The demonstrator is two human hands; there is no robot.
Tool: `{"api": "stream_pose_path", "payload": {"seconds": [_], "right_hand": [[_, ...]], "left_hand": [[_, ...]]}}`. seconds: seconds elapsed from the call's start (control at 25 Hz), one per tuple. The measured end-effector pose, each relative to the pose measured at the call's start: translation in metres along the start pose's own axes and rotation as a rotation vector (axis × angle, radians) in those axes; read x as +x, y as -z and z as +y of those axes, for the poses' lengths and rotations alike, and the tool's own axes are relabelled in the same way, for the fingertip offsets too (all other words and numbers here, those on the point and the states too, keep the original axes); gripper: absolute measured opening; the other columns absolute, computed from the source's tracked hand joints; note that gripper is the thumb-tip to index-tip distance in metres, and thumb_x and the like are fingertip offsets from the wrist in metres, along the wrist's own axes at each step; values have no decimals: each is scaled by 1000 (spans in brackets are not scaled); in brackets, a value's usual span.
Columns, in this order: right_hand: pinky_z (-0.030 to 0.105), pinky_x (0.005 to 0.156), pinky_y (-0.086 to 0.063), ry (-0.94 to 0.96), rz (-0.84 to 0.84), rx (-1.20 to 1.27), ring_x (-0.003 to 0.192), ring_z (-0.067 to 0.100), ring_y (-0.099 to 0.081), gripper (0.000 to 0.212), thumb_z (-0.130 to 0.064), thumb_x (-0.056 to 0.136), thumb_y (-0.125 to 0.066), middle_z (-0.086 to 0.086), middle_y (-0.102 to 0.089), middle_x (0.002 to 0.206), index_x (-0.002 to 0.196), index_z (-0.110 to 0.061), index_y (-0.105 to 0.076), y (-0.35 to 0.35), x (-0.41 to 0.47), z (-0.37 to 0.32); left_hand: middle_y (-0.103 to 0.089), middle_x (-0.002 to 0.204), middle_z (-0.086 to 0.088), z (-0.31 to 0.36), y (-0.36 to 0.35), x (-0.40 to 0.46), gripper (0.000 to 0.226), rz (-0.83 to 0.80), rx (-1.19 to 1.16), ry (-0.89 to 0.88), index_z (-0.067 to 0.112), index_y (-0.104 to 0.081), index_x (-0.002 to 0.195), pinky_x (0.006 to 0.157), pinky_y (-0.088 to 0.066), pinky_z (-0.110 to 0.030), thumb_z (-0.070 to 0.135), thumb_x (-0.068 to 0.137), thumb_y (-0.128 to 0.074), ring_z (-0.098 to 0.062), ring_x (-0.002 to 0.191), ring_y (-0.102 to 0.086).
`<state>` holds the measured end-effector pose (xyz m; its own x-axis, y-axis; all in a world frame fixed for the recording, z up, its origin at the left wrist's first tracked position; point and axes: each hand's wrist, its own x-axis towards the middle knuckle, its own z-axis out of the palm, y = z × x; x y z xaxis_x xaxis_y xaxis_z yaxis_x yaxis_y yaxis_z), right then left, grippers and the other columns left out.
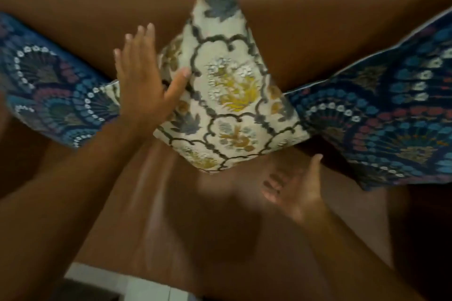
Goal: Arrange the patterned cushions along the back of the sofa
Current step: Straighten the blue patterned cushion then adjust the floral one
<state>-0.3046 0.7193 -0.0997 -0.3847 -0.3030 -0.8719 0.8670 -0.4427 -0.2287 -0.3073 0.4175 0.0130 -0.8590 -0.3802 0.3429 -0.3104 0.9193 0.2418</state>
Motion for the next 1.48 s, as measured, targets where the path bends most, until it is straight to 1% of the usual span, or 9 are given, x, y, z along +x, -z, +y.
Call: {"api": "stream_pose_path", "payload": {"seconds": [0.08,0.2,0.48,0.68,0.8,0.92,1.12,1.36,1.48], "right_hand": [[66,112,-30,41,20,-36,145,46,-33,100,-93,75,-28,16,-40,158,141,-20,-48,-39,25,23],[73,108,-30,94,60,-14,145,46,-31,114,-98,69,-23,16,-29,163,155,-24,-32,-76,47,46],[72,87,-50,197,-70,79,132,45,-46,115,-99,64,-11,9,-41,158,151,-32,-42,-124,64,78],[76,101,-37,174,32,68,140,47,-38,117,-99,65,-10,16,-34,161,156,-28,-33,-142,76,83],[70,104,-39,187,78,52,134,43,-46,115,-97,68,-12,16,-44,153,154,-24,-36,-131,75,86],[58,94,-47,238,180,95,115,32,-57,101,-94,73,-14,6,-60,121,138,-24,-48,-122,71,101],[60,114,-34,294,60,149,144,36,-38,105,-95,72,-15,5,-38,160,155,-33,-33,-162,89,98],[52,114,-38,334,182,142,142,33,-41,105,-94,73,-18,2,-39,160,155,-31,-33,-172,120,83],[49,116,-33,349,214,124,145,31,-36,105,-95,72,-21,2,-34,163,155,-32,-33,-162,103,94]], "left_hand": [[-51,148,-12,-45,-4,17,82,-142,-146,-126,11,-36,152,111,-38,-47,70,95,-33,-27,137,-46],[-64,131,-5,-76,-19,25,70,-237,-282,-242,16,-48,142,94,-50,-45,68,96,-35,-21,119,-59],[-67,116,-7,-98,-18,29,62,7,-444,-221,7,-56,132,88,-52,-45,57,97,-47,-21,106,-63],[-65,124,-10,-116,-26,30,69,-35,-370,-168,5,-51,139,96,-47,-50,58,96,-38,-24,113,-60],[-61,131,-8,-120,-30,27,78,-18,-371,-179,8,-45,144,105,-42,-54,67,95,-31,-23,121,-56],[-43,155,-10,-127,-34,10,95,55,-252,-146,10,-30,154,124,-14,-56,79,90,-19,-29,146,-34],[-29,164,-13,-129,-62,13,99,-31,-85,-105,16,-21,158,123,-8,-60,83,87,-13,-32,153,-19],[-14,168,-16,-129,-86,18,102,-80,-56,-96,15,-12,160,124,-4,-59,85,85,-9,-35,155,-10],[-27,164,-13,-130,-72,20,101,-109,-71,-98,16,-18,159,124,-6,-58,84,85,-11,-33,153,-19]]}}
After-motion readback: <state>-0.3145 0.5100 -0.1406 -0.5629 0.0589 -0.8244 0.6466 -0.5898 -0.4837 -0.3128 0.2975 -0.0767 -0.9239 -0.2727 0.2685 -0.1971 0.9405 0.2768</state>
